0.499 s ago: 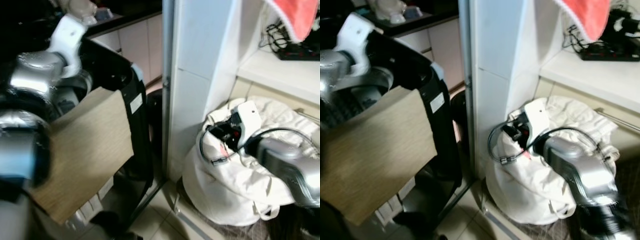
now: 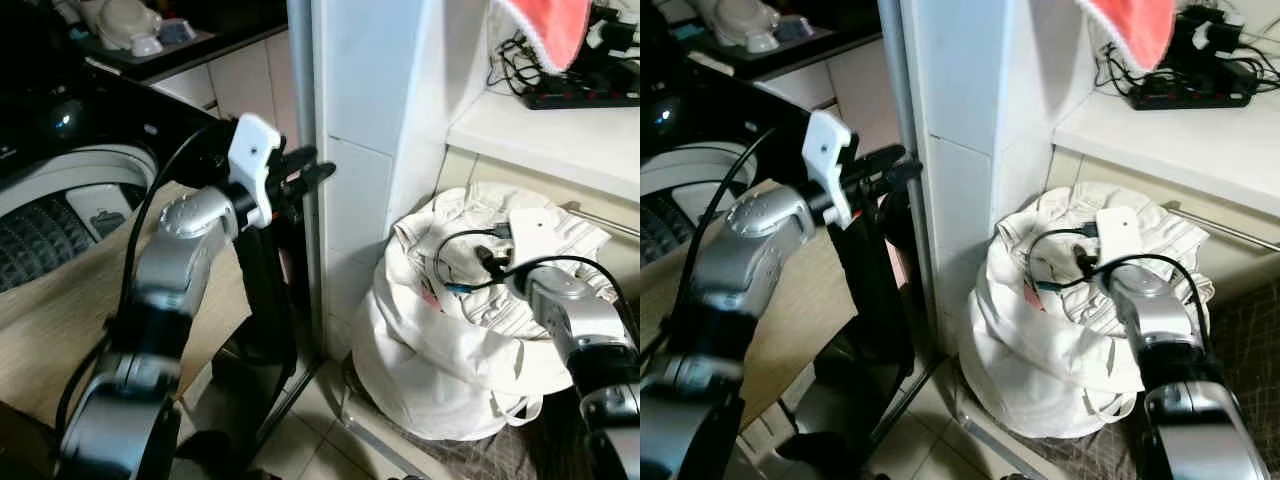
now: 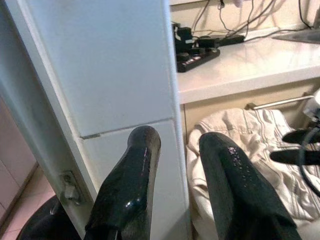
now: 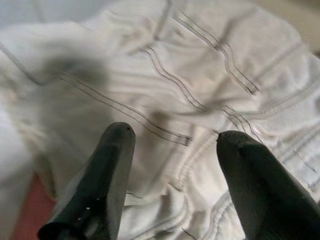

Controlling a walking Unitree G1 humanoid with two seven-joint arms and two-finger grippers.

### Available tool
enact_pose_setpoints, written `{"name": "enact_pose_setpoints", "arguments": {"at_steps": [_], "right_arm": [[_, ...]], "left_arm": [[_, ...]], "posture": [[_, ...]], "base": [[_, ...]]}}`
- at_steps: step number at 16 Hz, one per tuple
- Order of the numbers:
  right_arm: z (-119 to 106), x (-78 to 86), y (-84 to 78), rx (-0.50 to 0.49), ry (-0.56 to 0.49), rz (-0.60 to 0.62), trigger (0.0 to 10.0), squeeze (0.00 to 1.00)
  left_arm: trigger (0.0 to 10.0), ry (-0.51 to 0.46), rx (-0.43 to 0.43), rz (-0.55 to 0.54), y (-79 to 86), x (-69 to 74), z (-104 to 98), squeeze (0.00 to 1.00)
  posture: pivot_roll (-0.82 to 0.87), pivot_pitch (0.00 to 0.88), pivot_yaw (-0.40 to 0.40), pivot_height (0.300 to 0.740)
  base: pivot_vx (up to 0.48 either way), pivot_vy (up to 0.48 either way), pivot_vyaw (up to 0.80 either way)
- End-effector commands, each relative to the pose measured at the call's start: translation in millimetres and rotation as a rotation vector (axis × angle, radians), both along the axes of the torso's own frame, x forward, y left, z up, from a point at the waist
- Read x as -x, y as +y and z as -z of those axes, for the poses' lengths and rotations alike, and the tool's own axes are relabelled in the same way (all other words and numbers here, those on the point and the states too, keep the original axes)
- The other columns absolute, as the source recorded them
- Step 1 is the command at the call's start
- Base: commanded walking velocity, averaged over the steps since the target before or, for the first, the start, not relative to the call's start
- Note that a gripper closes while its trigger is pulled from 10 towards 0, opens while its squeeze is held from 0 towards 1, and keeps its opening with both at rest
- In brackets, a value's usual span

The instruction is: Clothes washing

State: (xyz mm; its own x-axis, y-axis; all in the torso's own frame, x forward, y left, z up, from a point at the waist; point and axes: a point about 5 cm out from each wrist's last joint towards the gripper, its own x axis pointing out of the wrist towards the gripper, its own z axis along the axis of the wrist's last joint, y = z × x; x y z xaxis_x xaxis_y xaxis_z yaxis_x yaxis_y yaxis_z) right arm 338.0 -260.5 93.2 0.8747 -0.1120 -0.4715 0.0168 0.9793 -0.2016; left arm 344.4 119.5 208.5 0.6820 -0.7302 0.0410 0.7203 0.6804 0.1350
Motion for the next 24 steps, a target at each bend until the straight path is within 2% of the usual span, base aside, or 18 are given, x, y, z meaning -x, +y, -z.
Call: {"name": "enact_pose_setpoints", "arguments": {"at_steps": [1,2,3,7,8,9,11,12,14,16,24], "right_arm": [[1.1,-5.3,0.1,-0.010,-0.011,-0.028,10.0,1.00],[2.6,-6.0,0.4,-0.006,-0.006,-0.041,10.0,1.00],[6.0,-7.6,1.7,-0.002,0.006,-0.067,10.0,1.00],[15.5,-6.3,4.1,0.062,0.054,-0.145,10.0,1.00],[18.1,-5.1,3.2,0.095,0.071,-0.156,10.0,0.53],[21.7,-2.9,1.5,0.130,0.090,-0.162,10.0,0.00],[25.5,-0.8,2.8,0.176,0.113,-0.204,10.0,0.00],[25.6,-0.7,3.0,0.182,0.112,-0.210,9.4,0.00],[22.4,-2.9,2.3,0.189,0.083,-0.196,0.2,0.00],[19.3,-5.0,2.0,0.193,0.058,-0.183,0.0,0.00],[22.4,-2.9,1.7,0.198,0.071,-0.191,0.0,0.00]], "left_arm": [[10.0,0.017,-0.047,0.024,4.2,11.6,1.9,0.00],[10.0,0.023,-0.061,0.033,4.9,15.5,3.4,0.00],[10.0,0.033,-0.097,0.074,7.9,29.8,6.5,0.00],[10.0,0.099,-0.136,0.178,6.9,63.5,13.2,0.00],[10.0,0.116,-0.146,0.199,6.1,70.0,14.4,0.00],[10.0,0.130,-0.154,0.233,3.2,78.5,16.4,0.00],[10.0,0.137,-0.148,0.233,0.8,81.7,15.9,0.00],[10.0,0.136,-0.145,0.230,0.3,81.9,15.5,0.00],[10.0,0.141,-0.149,0.225,-0.5,83.6,14.5,0.00],[10.0,0.142,-0.149,0.216,-0.3,83.4,13.5,0.00],[10.0,0.151,-0.143,0.219,-5.0,82.9,14.8,0.00]], "posture": [[-0.01,0.043,0.096,0.740],[-0.01,0.043,0.096,0.740],[0.04,0.087,0.108,0.740],[0.10,0.144,0.126,0.740],[0.11,0.150,0.129,0.740],[0.11,0.159,0.130,0.740],[0.12,0.165,0.129,0.740],[0.12,0.165,0.129,0.740],[0.12,0.168,0.128,0.740],[0.12,0.174,0.118,0.740],[0.11,0.160,0.120,0.740]], "base": [[0.000,0.000,0.00],[0.000,0.000,0.00],[0.000,0.000,0.00],[0.000,0.000,0.00],[0.000,0.000,0.00],[0.000,0.000,0.00],[0.000,0.000,0.00],[0.000,0.000,0.00],[0.000,0.000,0.00],[0.000,0.000,0.00],[0.000,0.000,0.00]]}}
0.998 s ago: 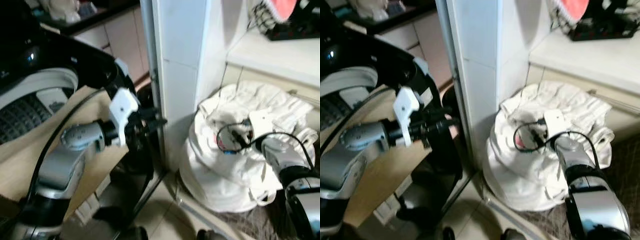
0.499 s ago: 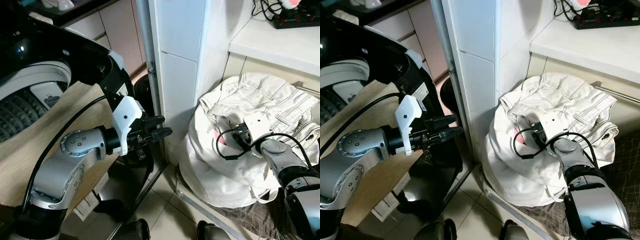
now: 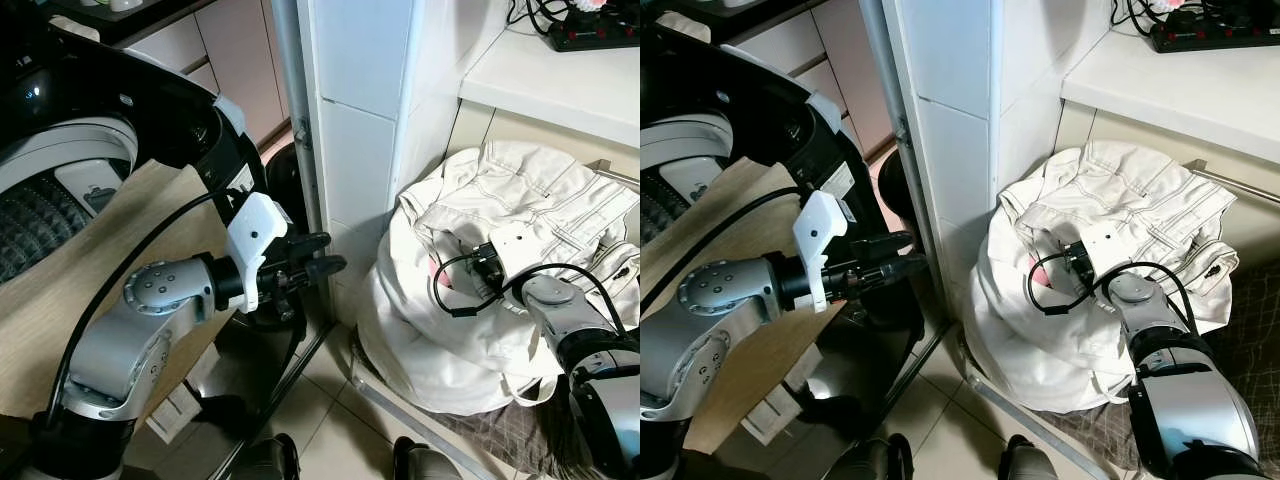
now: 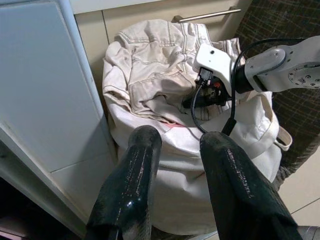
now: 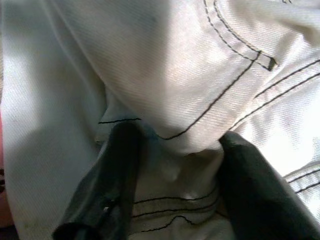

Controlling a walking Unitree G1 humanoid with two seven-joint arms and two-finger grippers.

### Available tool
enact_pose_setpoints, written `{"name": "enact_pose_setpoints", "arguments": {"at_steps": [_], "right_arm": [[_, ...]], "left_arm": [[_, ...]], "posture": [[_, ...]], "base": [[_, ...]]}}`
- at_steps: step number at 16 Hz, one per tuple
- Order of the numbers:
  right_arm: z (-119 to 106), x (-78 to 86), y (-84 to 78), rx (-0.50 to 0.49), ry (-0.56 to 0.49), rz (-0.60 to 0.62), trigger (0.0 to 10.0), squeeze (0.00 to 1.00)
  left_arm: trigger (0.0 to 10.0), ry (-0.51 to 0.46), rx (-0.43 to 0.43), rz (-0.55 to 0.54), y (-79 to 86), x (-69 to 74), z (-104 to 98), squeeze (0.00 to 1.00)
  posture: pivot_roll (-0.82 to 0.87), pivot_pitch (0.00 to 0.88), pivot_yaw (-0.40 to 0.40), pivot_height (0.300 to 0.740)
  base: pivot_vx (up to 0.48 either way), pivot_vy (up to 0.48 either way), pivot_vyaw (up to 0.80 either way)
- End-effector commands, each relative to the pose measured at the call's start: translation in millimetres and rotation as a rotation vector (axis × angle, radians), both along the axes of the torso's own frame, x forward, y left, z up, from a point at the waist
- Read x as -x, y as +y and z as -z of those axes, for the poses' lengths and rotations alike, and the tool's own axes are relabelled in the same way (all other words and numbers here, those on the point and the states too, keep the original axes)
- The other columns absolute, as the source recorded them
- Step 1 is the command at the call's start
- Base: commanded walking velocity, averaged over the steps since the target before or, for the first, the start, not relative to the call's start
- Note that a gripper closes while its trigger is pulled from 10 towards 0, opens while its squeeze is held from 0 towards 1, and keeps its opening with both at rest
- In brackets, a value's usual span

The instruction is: Clothes washing

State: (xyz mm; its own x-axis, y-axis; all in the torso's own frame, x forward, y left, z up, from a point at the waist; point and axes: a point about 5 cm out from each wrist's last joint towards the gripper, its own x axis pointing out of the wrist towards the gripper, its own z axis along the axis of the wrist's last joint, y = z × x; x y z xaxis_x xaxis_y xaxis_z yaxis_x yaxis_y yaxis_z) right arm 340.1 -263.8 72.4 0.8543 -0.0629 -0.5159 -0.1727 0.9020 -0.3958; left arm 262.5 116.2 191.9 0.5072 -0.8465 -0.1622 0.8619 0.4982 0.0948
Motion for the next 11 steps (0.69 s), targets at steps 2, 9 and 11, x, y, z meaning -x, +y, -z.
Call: {"name": "enact_pose_setpoints", "arguments": {"at_steps": [2,9,11], "right_arm": [[0.7,-1.6,6.0,-0.016,0.001,-0.021,0.0,0.00],[-3.9,-4.4,6.7,-0.044,-0.015,-0.034,0.0,0.00],[-21.2,-11.1,1.2,-0.126,-0.104,-0.028,0.0,0.00]], "left_arm": [[10.0,0.001,-0.006,0.008,-2.0,0.7,-0.4,0.00],[10.0,-0.019,0.014,-0.054,-0.9,-8.4,-0.9,0.00],[10.0,-0.048,0.038,-0.109,-1.4,-18.1,-0.7,0.00]], "posture": [[0.11,0.154,0.120,0.740],[0.08,0.115,0.101,0.740],[0.03,0.080,0.094,0.740]], "base": [[0.000,0.000,0.00],[0.000,0.000,0.00],[0.000,0.000,0.00]]}}
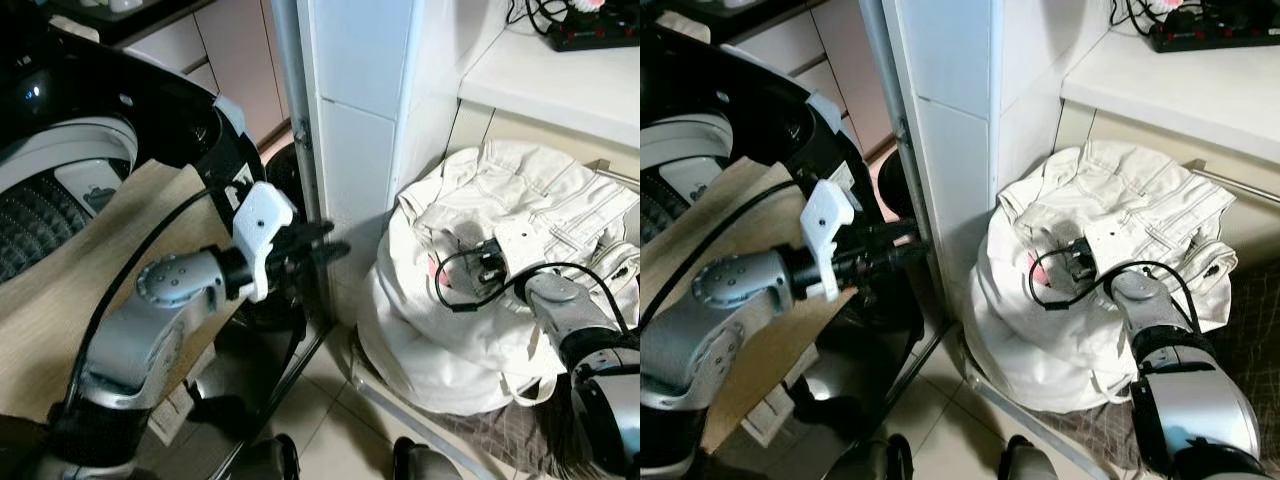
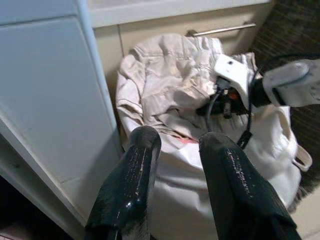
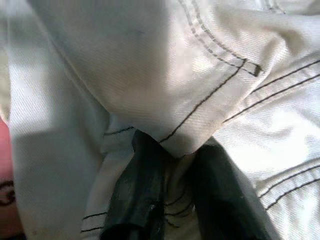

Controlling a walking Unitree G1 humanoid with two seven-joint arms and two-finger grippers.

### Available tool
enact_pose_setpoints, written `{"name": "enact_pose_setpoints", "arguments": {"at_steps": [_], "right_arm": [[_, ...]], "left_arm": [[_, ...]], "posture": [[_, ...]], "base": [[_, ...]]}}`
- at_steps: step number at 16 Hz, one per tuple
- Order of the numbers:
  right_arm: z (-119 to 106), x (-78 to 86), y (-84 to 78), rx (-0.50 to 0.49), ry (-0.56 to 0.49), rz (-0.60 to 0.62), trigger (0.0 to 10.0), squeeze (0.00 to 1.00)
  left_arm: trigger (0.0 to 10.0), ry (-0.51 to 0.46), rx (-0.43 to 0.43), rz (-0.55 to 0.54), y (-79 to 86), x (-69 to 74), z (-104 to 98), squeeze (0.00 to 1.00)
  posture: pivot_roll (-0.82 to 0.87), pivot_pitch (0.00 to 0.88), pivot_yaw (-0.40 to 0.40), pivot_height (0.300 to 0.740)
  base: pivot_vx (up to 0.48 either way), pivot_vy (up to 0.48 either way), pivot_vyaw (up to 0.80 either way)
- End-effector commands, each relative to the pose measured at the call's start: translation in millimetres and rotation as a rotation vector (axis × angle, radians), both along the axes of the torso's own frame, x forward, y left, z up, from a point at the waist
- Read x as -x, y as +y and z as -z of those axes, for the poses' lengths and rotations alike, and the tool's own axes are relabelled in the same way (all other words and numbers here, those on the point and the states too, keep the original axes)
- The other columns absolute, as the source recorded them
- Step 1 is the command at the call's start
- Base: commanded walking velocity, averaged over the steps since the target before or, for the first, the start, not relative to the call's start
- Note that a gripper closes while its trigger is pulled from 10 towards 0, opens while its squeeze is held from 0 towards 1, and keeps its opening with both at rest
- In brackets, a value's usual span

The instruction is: Clothes washing

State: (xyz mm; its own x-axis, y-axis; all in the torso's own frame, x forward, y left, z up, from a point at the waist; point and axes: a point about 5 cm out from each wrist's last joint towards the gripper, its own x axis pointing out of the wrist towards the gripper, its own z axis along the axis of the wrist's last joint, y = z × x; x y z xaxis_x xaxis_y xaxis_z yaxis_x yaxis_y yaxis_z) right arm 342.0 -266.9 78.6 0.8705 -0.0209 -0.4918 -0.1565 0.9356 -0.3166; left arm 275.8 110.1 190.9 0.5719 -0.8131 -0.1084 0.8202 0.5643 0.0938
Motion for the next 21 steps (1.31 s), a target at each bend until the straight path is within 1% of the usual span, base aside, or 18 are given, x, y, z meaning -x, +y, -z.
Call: {"name": "enact_pose_setpoints", "arguments": {"at_steps": [1,3,4,5,6,7,8,9,11,12,13,14,15,16,17,18,20,21], "right_arm": [[-15.0,-9.2,4.3,-0.033,-0.073,-0.030,0.0,0.00],[-45.8,-19.0,1.4,-0.100,-0.218,-0.083,0.0,0.00],[-81.1,-22.8,3.9,-0.190,-0.347,-0.176,0.0,0.00],[-93.8,-21.6,6.1,-0.222,-0.385,-0.220,0.0,0.00],[-127.5,-9.2,14.0,-0.297,-0.443,-0.375,0.0,0.00],[-146.0,2.5,19.4,-0.322,-0.460,-0.485,0.0,0.00],[-156.7,9.4,18.8,-0.326,-0.466,-0.535,0.0,0.00],[-163.0,13.6,18.7,-0.332,-0.469,-0.567,0.0,0.00],[-186.1,33.4,20.1,-0.436,-0.483,-0.710,0.0,0.00],[-189.5,37.1,20.6,-0.464,-0.482,-0.734,0.0,0.00],[-194.3,45.0,22.4,-0.507,-0.473,-0.767,0.0,0.00],[-200.0,53.1,27.3,-0.553,-0.464,-0.806,0.0,0.00],[-205.4,57.4,32.5,-0.587,-0.464,-0.842,0.0,0.00],[-207.1,58.4,34.3,-0.596,-0.466,-0.854,0.0,0.00],[-210.9,61.1,39.4,-0.614,-0.463,-0.889,0.0,0.00],[-212.3,62.9,41.5,-0.621,-0.458,-0.903,0.0,0.00],[-213.4,69.6,48.8,-0.638,-0.426,-0.945,0.0,0.00],[-213.4,70.8,49.6,-0.642,-0.421,-0.948,0.0,0.00]], "left_arm": [[10.0,-0.019,-0.009,-0.036,4.7,-4.7,-1.6,0.00],[10.0,-0.040,0.014,-0.064,1.2,-11.5,-3.6,0.00],[10.0,-0.075,0.037,-0.068,-3.5,-17.6,-10.1,0.00],[10.0,-0.090,0.043,-0.064,-5.5,-19.3,-12.5,0.00],[10.0,-0.130,0.070,-0.049,-12.7,-24.6,-21.3,0.00],[10.0,-0.146,0.098,-0.035,-18.0,-27.4,-27.0,0.00],[10.0,-0.156,0.126,-0.023,-22.3,-28.6,-32.4,1.00],[10.0,-0.159,0.155,-0.012,-25.0,-28.9,-36.6,1.00],[10.0,-0.188,0.280,0.060,-38.8,-27.1,-57.0,1.00],[10.0,-0.186,0.306,0.096,-43.4,-25.2,-60.4,1.00],[10.0,-0.186,0.337,0.142,-49.6,-22.8,-64.0,1.00],[10.0,-0.171,0.364,0.186,-57.7,-19.5,-64.7,1.00],[10.0,-0.148,0.376,0.226,-66.0,-15.8,-62.9,1.00],[10.0,-0.136,0.377,0.240,-69.1,-14.2,-61.6,1.00],[10.0,-0.113,0.375,0.258,-76.3,-10.7,-56.0,1.00],[10.0,-0.109,0.373,0.262,-78.9,-9.5,-53.6,1.00],[10.0,-0.075,0.390,0.187,-87.8,-14.8,-44.5,1.00],[10.0,-0.064,0.394,0.183,-89.2,-15.2,-43.0,1.00]], "posture": [[0.03,0.080,0.094,0.740],[-0.01,0.063,0.093,0.740],[-0.04,0.055,0.096,0.740],[-0.04,0.054,0.096,0.740],[-0.07,0.050,0.101,0.740],[-0.07,0.049,0.101,0.740],[-0.09,0.047,0.101,0.740],[-0.09,0.047,0.101,0.740],[-0.10,0.041,0.092,0.740],[-0.10,0.039,0.089,0.740],[-0.10,0.035,0.085,0.740],[-0.10,0.033,0.080,0.740],[-0.10,0.031,0.080,0.740],[-0.10,0.032,0.080,0.740],[-0.10,0.029,0.080,0.740],[-0.10,0.029,0.080,0.740],[-0.10,0.023,0.076,0.740],[-0.10,0.022,0.075,0.740]], "base": [[0.000,0.000,0.00],[0.000,0.000,0.00],[0.000,0.000,0.00],[0.000,0.000,0.00],[0.000,0.000,0.00],[0.000,0.000,0.00],[0.000,0.000,0.00],[0.000,0.000,0.00],[0.000,0.000,0.00],[0.000,0.000,0.00],[0.000,0.000,0.00],[0.000,0.000,0.00],[0.000,0.000,0.00],[0.000,0.000,0.00],[0.000,0.000,0.00],[0.000,0.000,0.00],[0.000,0.000,0.00],[0.000,0.000,0.00]]}}
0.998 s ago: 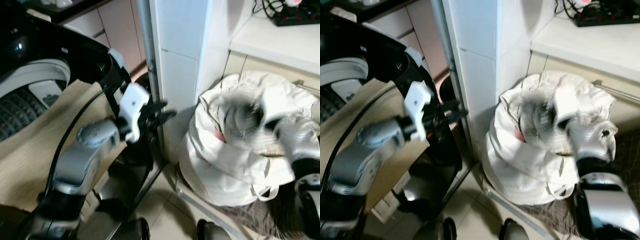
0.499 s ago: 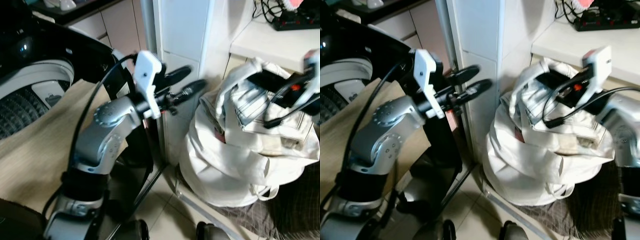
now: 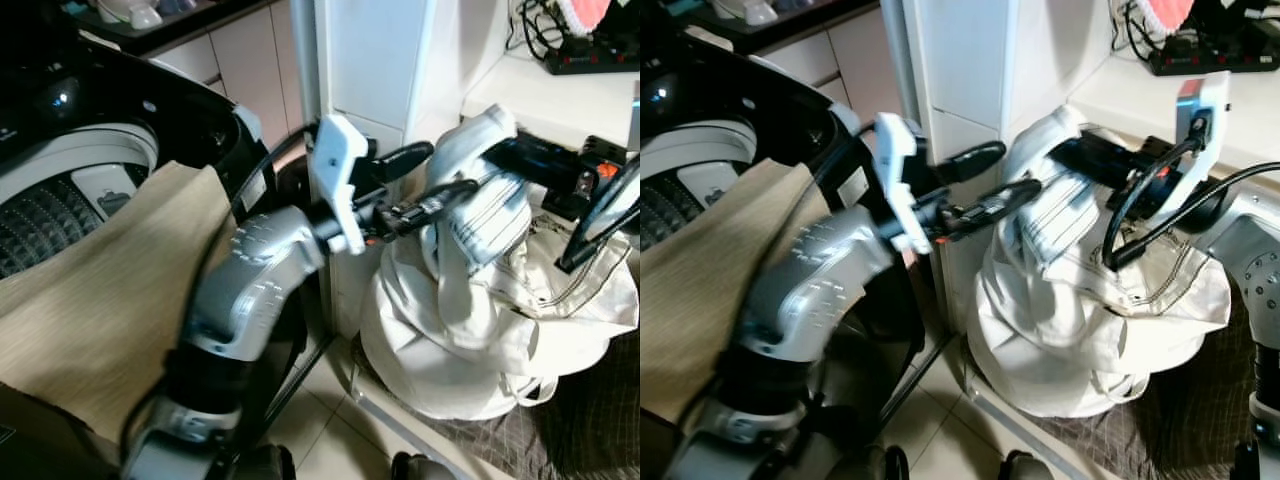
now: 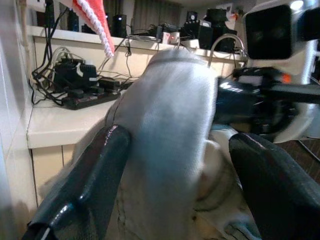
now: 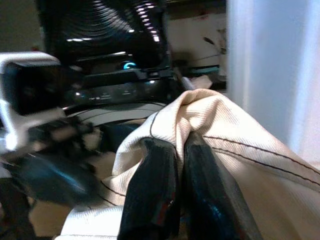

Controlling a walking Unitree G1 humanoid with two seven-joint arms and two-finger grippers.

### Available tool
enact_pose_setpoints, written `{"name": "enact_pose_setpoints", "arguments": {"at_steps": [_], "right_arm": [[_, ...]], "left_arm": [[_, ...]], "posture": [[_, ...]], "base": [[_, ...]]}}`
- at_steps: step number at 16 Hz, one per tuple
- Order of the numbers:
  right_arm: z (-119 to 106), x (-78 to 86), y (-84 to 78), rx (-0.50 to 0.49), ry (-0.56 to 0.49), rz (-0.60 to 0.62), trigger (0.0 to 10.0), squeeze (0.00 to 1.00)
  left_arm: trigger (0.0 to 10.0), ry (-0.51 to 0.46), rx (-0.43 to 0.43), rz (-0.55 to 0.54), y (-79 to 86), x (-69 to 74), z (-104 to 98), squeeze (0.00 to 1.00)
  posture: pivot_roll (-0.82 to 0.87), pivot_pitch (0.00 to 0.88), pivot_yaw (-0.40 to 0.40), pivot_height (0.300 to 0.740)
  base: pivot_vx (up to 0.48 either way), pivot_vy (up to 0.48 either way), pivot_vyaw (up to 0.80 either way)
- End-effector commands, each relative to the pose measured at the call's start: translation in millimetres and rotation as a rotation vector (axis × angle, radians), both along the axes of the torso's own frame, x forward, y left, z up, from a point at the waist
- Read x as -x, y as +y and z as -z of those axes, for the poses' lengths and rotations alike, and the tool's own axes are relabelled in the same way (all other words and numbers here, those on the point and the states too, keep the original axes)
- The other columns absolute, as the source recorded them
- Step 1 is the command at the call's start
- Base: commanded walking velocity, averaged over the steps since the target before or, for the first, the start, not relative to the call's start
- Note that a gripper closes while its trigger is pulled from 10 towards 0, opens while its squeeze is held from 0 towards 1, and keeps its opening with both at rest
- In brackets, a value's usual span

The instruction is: Clothes washing

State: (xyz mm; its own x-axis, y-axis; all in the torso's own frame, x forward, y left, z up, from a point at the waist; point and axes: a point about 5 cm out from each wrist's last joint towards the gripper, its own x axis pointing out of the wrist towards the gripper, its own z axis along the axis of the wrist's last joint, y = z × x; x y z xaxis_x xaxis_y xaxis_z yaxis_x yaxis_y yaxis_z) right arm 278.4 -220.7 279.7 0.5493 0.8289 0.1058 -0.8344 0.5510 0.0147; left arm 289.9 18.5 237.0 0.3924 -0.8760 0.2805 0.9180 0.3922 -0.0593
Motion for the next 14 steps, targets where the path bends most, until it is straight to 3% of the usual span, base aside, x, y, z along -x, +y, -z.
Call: {"name": "enact_pose_setpoints", "arguments": {"at_steps": [1,2,4,5,6,14], "right_arm": [[-12.9,8.7,4.9,-0.014,-0.054,-0.054,0.0,0.00],[-13.4,9.2,5.4,-0.016,-0.055,-0.058,0.0,0.00],[-15.4,10.3,6.6,-0.019,-0.057,-0.065,0.0,0.00],[-15.4,10.4,6.7,-0.018,-0.056,-0.064,0.0,0.00],[-15.6,10.7,6.7,-0.019,-0.055,-0.061,0.0,0.00],[-15.0,8.4,9.4,-0.031,-0.046,-0.050,0.0,0.00]], "left_arm": [[10.0,0.023,-0.016,-0.020,-0.3,-2.2,6.3,0.23],[10.0,0.030,-0.043,-0.024,-1.9,-3.0,11.1,0.00],[10.0,0.022,-0.118,-0.063,-3.7,-5.5,23.7,0.00],[3.0,0.028,-0.109,-0.068,-3.4,-5.9,23.7,0.00],[0.0,0.042,-0.086,-0.067,-2.0,-6.3,22.4,0.00],[0.0,0.052,-0.086,-0.078,2.3,-9.1,25.0,0.00]], "posture": [[-0.10,0.022,0.075,0.740],[-0.10,0.022,0.075,0.740],[-0.10,0.020,0.076,0.740],[-0.10,0.023,0.078,0.740],[-0.10,0.023,0.078,0.740],[-0.10,0.025,0.077,0.740]], "base": [[0.000,0.000,0.00],[0.000,0.000,0.00],[0.000,0.000,0.00],[0.000,0.000,0.00],[0.000,0.000,0.00],[0.000,0.000,0.00]]}}
